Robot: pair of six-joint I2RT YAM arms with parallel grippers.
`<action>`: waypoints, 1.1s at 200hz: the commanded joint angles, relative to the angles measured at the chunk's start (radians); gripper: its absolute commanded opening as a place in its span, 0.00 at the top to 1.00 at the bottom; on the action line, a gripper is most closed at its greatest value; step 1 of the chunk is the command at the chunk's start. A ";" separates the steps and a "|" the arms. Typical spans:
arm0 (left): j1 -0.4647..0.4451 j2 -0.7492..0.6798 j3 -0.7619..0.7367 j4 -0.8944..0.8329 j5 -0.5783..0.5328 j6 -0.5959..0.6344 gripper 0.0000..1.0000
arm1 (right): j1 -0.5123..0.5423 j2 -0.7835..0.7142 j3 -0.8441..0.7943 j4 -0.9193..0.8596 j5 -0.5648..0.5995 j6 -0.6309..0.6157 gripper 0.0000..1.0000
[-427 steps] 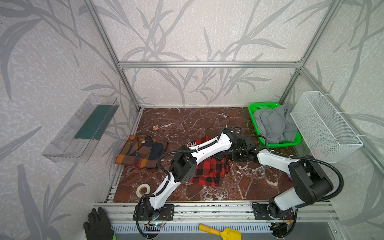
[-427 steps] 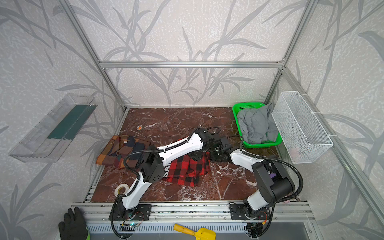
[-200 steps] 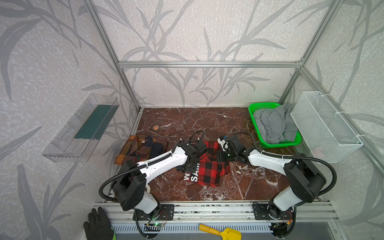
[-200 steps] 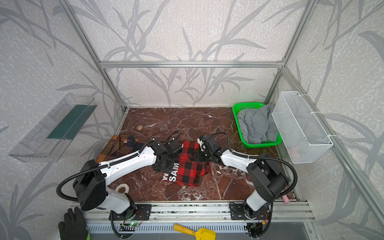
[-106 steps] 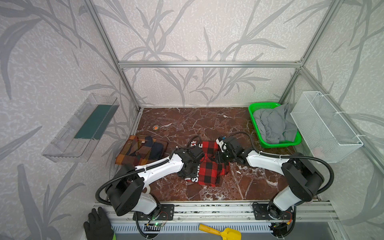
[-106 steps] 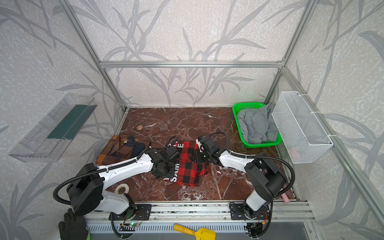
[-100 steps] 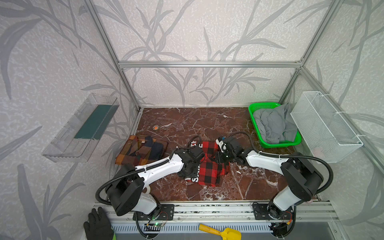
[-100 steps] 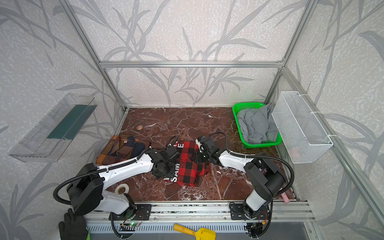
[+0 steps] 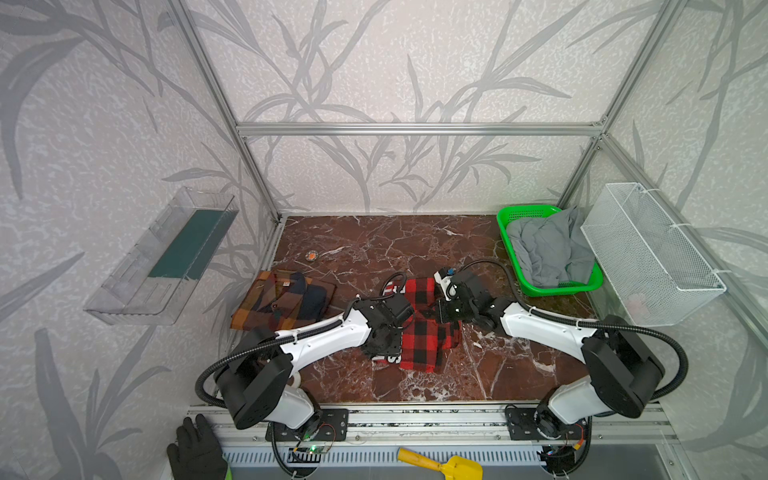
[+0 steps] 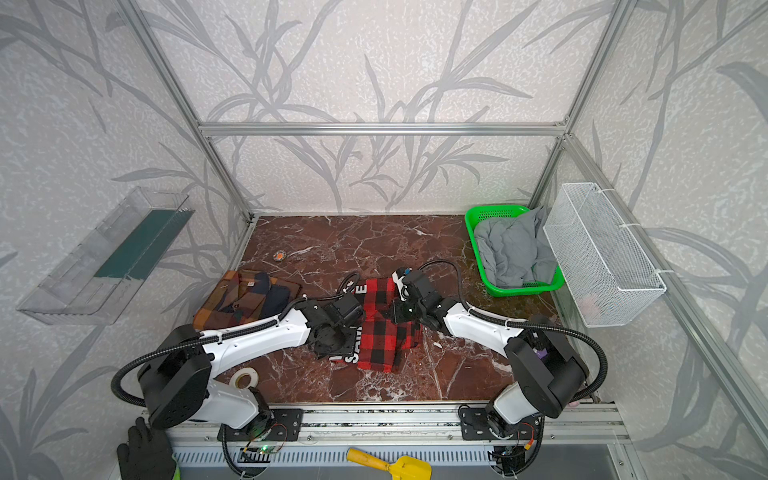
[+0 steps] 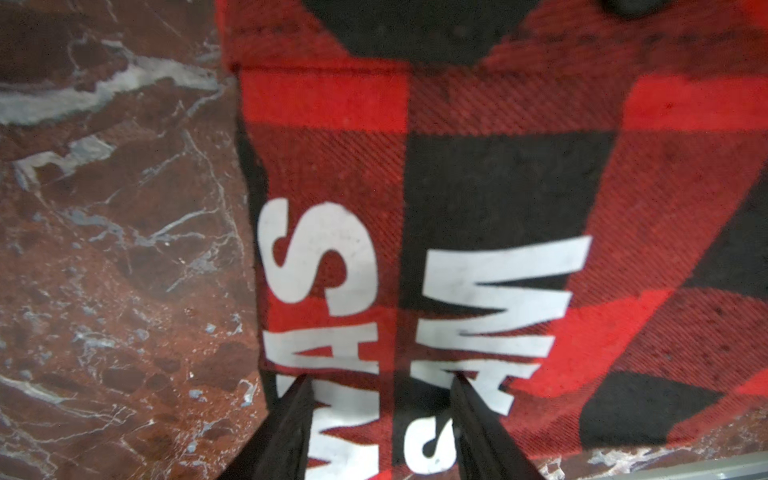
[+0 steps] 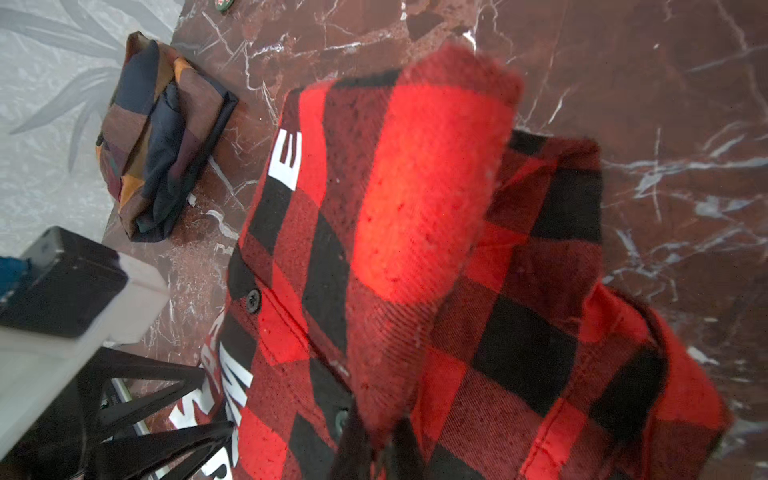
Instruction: Fold and stack the long sleeve shirts
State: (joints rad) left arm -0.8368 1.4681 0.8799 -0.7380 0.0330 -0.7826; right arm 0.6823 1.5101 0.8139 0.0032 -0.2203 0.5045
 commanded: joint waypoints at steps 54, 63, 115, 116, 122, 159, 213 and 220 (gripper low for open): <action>-0.012 0.017 -0.013 0.011 0.011 -0.016 0.45 | -0.061 0.000 0.014 -0.083 0.066 -0.005 1.00; -0.014 0.023 -0.017 0.017 0.018 -0.018 0.45 | -0.060 0.008 0.021 -0.103 0.083 -0.011 1.00; -0.027 0.047 -0.007 0.029 0.031 -0.018 0.45 | -0.062 0.059 0.073 -0.260 0.237 -0.025 1.00; -0.028 0.047 -0.005 0.028 0.031 -0.018 0.45 | -0.062 0.059 0.074 -0.263 0.238 -0.025 1.00; -0.028 0.046 0.004 0.020 0.032 -0.015 0.46 | -0.062 0.055 0.082 -0.279 0.239 -0.021 0.96; -0.028 0.008 0.104 -0.062 0.002 -0.004 0.45 | -0.061 -0.070 0.097 -0.307 0.237 -0.011 0.67; -0.028 0.043 0.183 0.019 0.058 -0.050 0.45 | -0.072 -0.100 0.149 -0.234 0.189 0.008 0.78; -0.030 0.062 0.181 0.044 0.071 -0.056 0.45 | -0.080 -0.071 0.164 -0.212 0.159 0.009 0.80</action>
State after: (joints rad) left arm -0.8635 1.4971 1.0458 -0.7383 0.0776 -0.8028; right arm 0.6189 1.3788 0.9318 -0.2676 0.0021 0.5049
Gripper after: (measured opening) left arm 0.553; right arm 0.235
